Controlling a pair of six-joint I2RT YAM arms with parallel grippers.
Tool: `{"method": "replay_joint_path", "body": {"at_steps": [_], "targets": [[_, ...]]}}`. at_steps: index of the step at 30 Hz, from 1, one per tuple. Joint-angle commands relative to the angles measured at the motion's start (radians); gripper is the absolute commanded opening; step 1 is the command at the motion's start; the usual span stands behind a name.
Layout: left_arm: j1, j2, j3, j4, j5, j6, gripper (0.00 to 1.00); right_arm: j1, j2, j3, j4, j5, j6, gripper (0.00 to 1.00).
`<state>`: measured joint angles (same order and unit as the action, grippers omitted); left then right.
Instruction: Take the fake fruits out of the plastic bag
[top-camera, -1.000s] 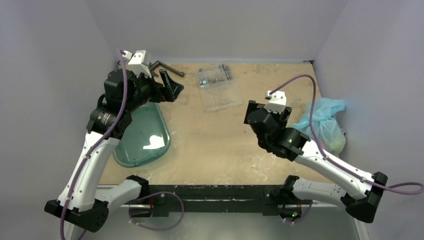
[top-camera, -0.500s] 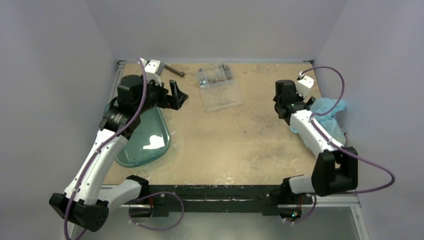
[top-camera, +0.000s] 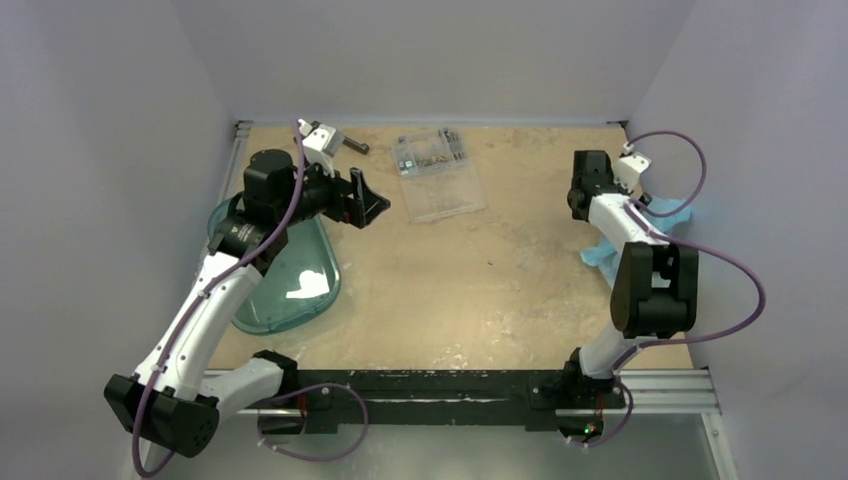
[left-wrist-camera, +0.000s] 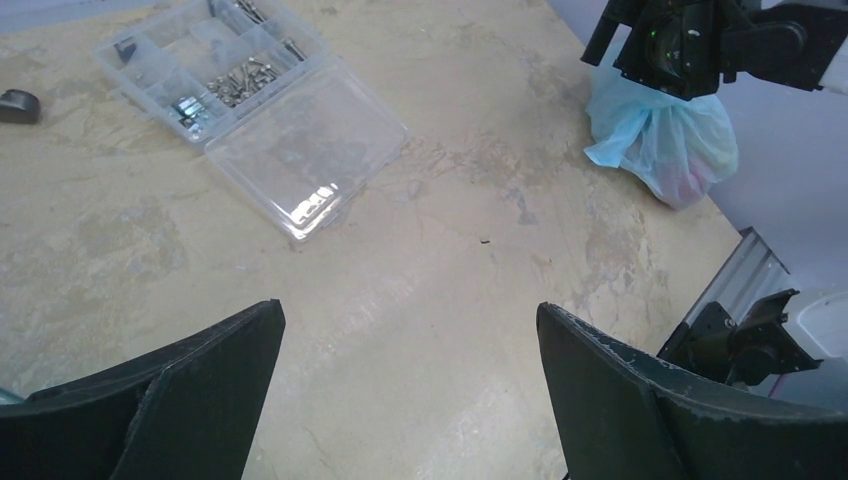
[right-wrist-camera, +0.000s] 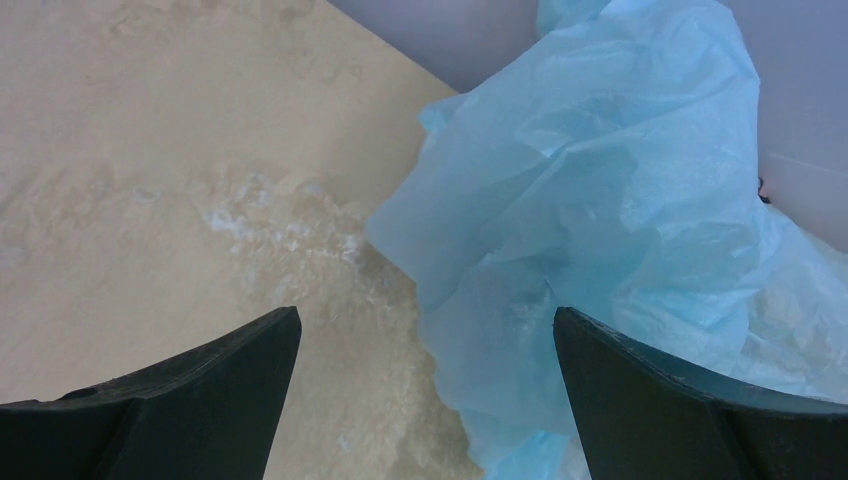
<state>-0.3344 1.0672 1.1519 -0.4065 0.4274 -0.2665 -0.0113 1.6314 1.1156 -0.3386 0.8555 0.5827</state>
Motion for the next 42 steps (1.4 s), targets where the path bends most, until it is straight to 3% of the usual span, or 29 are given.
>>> {"method": "replay_joint_path", "body": {"at_steps": [1,7,18,31,34,39,42], "targets": [[-0.001,0.022,-0.010,0.069,0.086,0.005,1.00,-0.015,0.022,0.038,0.020,0.136,-0.032,0.99],[-0.006,0.041,-0.015,0.081,0.117,0.003,1.00,-0.026,0.023,0.014,-0.023,0.208,0.037,0.99],[-0.009,0.072,-0.010,0.096,0.175,-0.012,1.00,-0.027,-0.194,-0.058,-0.009,0.258,0.048,0.99],[-0.026,0.099,-0.005,0.094,0.207,-0.013,0.95,-0.130,-0.068,-0.114,0.049,0.092,0.070,0.96],[-0.028,0.112,0.008,0.074,0.213,-0.009,0.92,-0.130,-0.077,-0.154,0.086,0.042,0.066,0.83],[-0.032,0.131,0.018,0.062,0.218,-0.006,0.89,-0.130,-0.134,-0.218,0.147,-0.047,0.038,0.52],[-0.037,0.134,0.016,0.059,0.222,-0.009,0.87,-0.125,-0.181,-0.250,0.174,-0.126,0.023,0.12]]}}
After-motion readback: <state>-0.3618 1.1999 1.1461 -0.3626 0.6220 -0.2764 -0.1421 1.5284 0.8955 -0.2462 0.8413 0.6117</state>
